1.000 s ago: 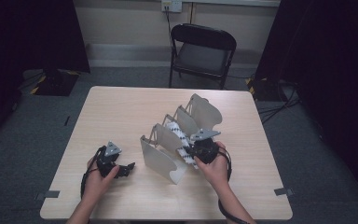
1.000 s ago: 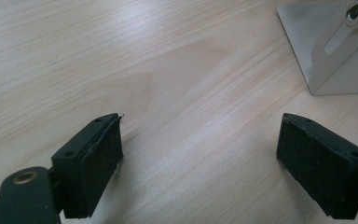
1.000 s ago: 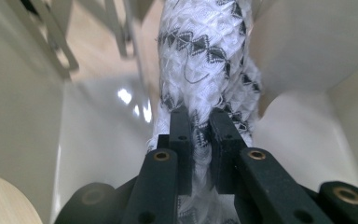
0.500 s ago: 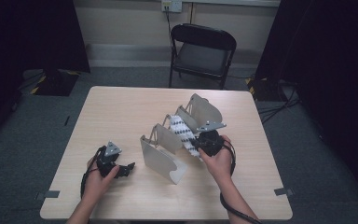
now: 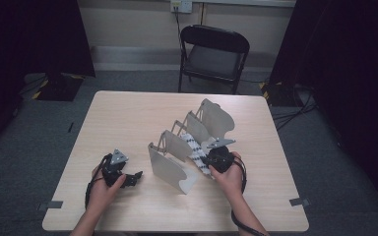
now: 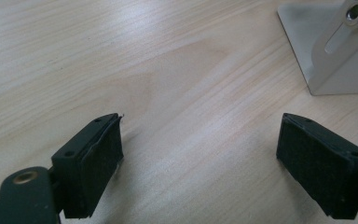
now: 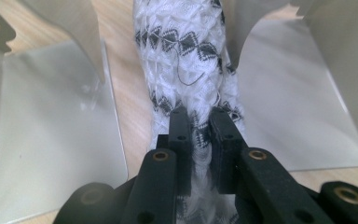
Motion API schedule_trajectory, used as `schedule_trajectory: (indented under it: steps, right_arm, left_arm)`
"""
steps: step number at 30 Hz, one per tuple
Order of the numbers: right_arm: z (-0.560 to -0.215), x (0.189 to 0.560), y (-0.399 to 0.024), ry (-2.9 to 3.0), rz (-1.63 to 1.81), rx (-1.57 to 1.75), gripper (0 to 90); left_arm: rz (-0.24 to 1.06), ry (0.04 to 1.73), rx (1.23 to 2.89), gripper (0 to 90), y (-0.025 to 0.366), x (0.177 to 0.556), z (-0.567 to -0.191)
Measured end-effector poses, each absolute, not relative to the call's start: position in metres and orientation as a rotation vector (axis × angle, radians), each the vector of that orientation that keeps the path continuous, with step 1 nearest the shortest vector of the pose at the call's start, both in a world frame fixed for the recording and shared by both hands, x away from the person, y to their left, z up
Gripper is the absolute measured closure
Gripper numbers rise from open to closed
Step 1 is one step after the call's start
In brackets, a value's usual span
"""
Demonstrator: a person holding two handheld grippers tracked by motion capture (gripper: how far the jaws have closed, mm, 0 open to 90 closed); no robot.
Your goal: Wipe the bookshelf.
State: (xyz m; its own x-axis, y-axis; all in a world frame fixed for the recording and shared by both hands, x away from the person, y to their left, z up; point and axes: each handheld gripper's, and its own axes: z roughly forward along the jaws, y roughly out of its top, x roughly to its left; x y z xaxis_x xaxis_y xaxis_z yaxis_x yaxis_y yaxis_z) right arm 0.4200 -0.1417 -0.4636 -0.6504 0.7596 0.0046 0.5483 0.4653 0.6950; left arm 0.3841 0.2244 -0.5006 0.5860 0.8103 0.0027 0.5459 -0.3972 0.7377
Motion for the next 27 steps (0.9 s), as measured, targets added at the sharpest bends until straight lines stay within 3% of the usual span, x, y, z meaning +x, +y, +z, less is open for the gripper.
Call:
schedule_trajectory:
  steps: [11, 27]
  right_arm:
    - [-0.472, 0.410, -0.150, 2.438, 1.002, 1.114, 81.3]
    - [-0.390, 0.411, -0.165, 2.331, 1.075, 1.002, 81.6]
  left_arm:
    - [0.474, 1.072, 2.105, 13.9, 0.224, 0.384, -0.501]
    - [0.474, 1.072, 2.104, 13.9, 0.224, 0.384, -0.501]
